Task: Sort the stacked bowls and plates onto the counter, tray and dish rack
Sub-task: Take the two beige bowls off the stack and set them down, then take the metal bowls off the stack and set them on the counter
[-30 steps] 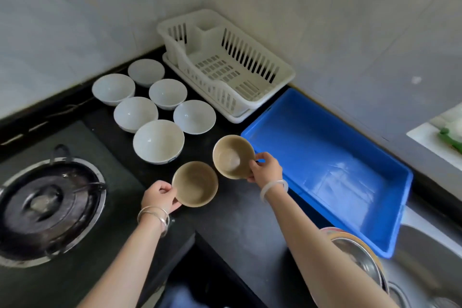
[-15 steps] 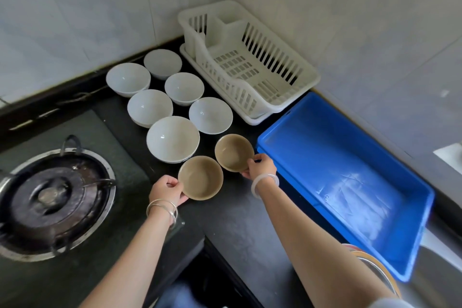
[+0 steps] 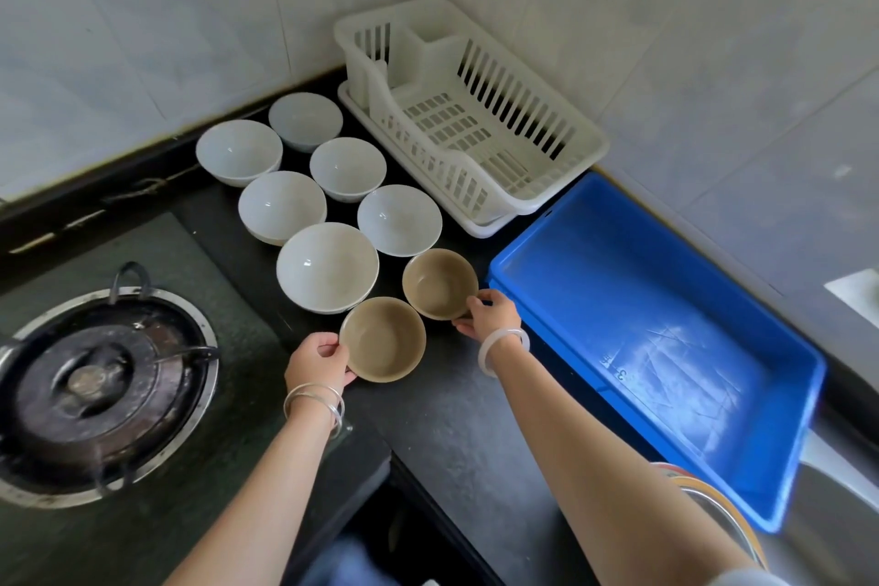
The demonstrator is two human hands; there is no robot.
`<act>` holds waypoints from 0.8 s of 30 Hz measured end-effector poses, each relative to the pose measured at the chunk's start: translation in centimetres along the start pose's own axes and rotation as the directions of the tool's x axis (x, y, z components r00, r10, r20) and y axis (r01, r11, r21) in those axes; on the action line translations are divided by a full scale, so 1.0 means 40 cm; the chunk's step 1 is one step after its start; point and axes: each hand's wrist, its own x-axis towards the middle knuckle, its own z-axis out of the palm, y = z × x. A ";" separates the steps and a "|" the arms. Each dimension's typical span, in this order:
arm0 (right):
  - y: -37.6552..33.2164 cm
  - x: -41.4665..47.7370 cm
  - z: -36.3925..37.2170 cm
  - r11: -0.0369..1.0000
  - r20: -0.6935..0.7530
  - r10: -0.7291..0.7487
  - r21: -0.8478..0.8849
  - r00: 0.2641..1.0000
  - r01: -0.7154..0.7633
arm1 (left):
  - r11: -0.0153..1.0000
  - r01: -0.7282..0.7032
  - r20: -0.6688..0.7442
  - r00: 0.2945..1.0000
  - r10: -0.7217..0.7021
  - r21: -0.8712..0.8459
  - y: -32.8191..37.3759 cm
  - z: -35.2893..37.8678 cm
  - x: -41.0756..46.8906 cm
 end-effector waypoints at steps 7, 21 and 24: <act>0.011 -0.041 -0.028 0.999 0.073 -0.024 0.030 0.997 0.022 | 0.996 -0.037 0.001 0.999 0.037 0.083 -0.001 -0.001 -0.019; 0.166 -0.245 -0.404 0.942 -0.164 -0.318 -0.168 0.934 0.291 | 0.838 -0.412 0.181 0.911 0.370 0.357 -0.012 0.102 -0.250; 0.239 -0.287 -0.505 0.940 -0.300 -0.305 -0.246 0.904 0.235 | 0.790 -0.486 0.393 0.855 0.339 0.375 -0.047 0.194 -0.323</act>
